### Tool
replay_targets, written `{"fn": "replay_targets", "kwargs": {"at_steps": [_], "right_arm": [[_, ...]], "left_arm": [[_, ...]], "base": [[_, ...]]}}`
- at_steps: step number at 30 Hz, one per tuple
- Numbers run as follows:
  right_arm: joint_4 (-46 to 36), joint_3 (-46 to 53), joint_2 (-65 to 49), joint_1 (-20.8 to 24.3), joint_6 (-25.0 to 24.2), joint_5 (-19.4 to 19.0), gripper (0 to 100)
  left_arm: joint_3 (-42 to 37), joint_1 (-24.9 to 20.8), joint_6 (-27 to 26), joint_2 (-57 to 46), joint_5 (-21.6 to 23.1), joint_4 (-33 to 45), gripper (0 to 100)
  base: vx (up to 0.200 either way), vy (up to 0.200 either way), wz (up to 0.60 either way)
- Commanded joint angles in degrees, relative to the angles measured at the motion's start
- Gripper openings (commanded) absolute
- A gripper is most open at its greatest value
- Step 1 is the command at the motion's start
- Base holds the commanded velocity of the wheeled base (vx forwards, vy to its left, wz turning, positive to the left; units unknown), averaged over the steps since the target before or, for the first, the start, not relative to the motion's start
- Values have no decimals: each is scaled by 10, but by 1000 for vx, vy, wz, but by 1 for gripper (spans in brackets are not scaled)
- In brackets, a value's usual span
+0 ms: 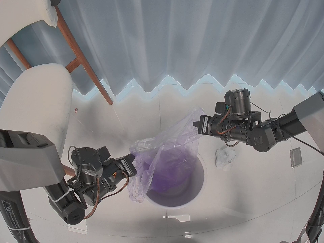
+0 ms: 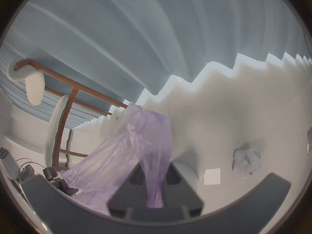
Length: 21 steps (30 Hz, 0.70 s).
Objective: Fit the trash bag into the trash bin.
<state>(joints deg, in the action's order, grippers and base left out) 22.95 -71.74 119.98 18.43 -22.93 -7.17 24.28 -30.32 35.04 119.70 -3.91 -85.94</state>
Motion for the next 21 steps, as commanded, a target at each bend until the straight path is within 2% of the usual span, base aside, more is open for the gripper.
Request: {"fn": "replay_targets", "kwargs": {"at_steps": [1, 6, 8, 14, 21], "right_arm": [[2, 24, -18, -9, -6, -4, 100], [-9, 57, -67, -2, -85, -18, 100], [-16, 73, -79, 1, -100, -22, 100], [-58, 99, -93, 15, -105, -21, 100], [-65, 98, -78, 39, -106, -7, 100]], "left_arm": [[-6, -13, 1, 12, -2, -3, 0], [-17, -28, 0, -10, -2, -2, 0], [-20, -34, 0, -17, -2, -2, 0], [-27, -40, 0, -22, -6, -2, 0], [-28, -44, 0, -23, -21, -2, 0]], "base": [[0, 0, 0], [0, 0, 0], [0, 0, 0], [0, 0, 0], [0, 0, 0]]}}
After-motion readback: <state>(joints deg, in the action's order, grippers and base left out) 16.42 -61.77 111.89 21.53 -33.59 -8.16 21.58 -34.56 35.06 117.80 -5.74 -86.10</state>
